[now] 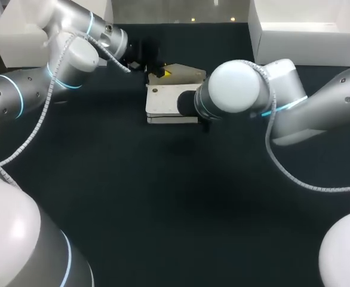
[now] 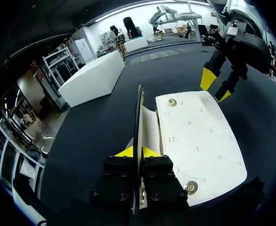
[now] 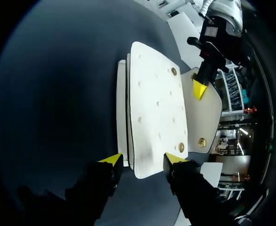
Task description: Pick up the bag, open it, inspect its contents, close it, and place it on the opposite side
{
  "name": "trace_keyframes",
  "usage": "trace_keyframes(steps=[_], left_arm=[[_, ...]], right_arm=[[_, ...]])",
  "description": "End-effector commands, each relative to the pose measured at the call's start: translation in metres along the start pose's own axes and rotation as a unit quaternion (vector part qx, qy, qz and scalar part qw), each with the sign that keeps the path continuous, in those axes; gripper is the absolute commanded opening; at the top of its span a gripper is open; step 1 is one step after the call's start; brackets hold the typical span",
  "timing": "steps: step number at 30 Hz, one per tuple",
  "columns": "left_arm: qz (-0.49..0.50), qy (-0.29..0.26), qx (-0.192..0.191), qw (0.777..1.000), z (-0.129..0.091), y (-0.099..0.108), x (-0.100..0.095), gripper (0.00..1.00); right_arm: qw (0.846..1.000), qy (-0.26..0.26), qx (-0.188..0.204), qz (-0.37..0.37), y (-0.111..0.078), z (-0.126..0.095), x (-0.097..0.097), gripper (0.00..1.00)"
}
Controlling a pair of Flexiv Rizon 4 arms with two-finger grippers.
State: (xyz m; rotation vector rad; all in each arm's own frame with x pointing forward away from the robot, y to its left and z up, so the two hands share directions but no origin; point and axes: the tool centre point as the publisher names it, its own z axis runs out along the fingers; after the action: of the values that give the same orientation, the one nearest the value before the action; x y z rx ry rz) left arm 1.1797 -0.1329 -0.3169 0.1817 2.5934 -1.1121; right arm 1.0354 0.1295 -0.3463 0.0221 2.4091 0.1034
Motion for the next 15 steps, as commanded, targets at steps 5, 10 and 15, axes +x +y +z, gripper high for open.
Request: trace_keyframes(steps=[5, 10, 15], left_arm=[[-0.013, 0.025, 0.006, 1.000, -0.019, -0.022, -0.012, 0.00], [-0.025, 0.043, 0.018, 0.999, -0.031, -0.033, -0.014, 0.00], [-0.030, 0.065, 0.020, 0.997, -0.041, -0.041, -0.012, 0.00]], right_arm=[[1.000, 0.005, 0.009, 0.001, 0.002, -0.047, -0.025, 1.00], [1.000, 0.002, 0.007, 0.006, 0.004, -0.062, -0.038, 0.37], [1.000, 0.003, 0.007, 0.005, 0.003, -0.067, -0.045, 0.00]])
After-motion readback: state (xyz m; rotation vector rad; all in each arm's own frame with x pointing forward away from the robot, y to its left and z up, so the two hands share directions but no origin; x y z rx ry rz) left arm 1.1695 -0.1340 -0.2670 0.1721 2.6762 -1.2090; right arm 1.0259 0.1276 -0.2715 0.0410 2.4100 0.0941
